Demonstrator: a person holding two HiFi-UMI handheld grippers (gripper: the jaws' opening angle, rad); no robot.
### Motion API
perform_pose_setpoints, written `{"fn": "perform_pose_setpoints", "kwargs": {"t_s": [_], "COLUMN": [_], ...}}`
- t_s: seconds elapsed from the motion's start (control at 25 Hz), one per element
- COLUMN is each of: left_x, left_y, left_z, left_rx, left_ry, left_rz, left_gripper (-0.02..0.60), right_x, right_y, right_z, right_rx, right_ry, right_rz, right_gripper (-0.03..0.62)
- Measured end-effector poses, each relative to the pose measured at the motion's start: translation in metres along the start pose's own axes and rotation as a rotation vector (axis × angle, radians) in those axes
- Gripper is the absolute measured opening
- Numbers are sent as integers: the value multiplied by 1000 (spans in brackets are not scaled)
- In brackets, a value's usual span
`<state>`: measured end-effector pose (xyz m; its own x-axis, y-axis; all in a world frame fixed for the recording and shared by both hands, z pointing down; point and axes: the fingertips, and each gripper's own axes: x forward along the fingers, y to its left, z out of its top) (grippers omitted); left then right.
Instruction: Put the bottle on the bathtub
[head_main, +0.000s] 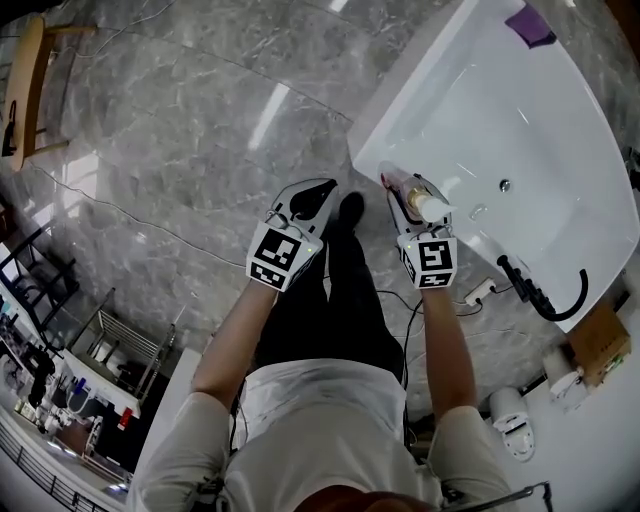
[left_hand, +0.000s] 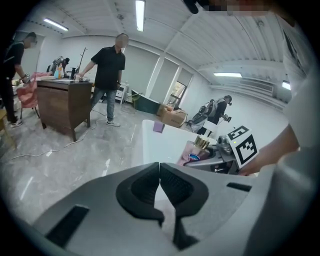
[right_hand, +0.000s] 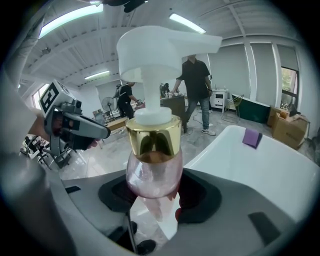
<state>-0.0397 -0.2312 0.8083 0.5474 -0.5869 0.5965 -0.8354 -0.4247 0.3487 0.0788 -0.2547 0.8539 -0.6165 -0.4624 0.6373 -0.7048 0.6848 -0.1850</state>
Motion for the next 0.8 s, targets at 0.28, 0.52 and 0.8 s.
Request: {"fn": "perform_pose_setpoints", "kwargs": {"t_s": [0.28,0.52,0.8], "left_x": [8,10,11], "left_y": [13,13,9], "left_z": [-22,-32,-43], "left_rx": [-19,-41,-41], "left_ry": [21,22,38], "left_rz": [11,7,-4], "left_gripper": [9,9,9], "right_x": [25,31,29], "right_y": [3,7,20], "right_z": [-22,-26,-34], "right_rx": [-55,-103,-224], "right_ry": [31,13,2], "right_rz": [1,1,12], "right_gripper": [233,235,238]}}
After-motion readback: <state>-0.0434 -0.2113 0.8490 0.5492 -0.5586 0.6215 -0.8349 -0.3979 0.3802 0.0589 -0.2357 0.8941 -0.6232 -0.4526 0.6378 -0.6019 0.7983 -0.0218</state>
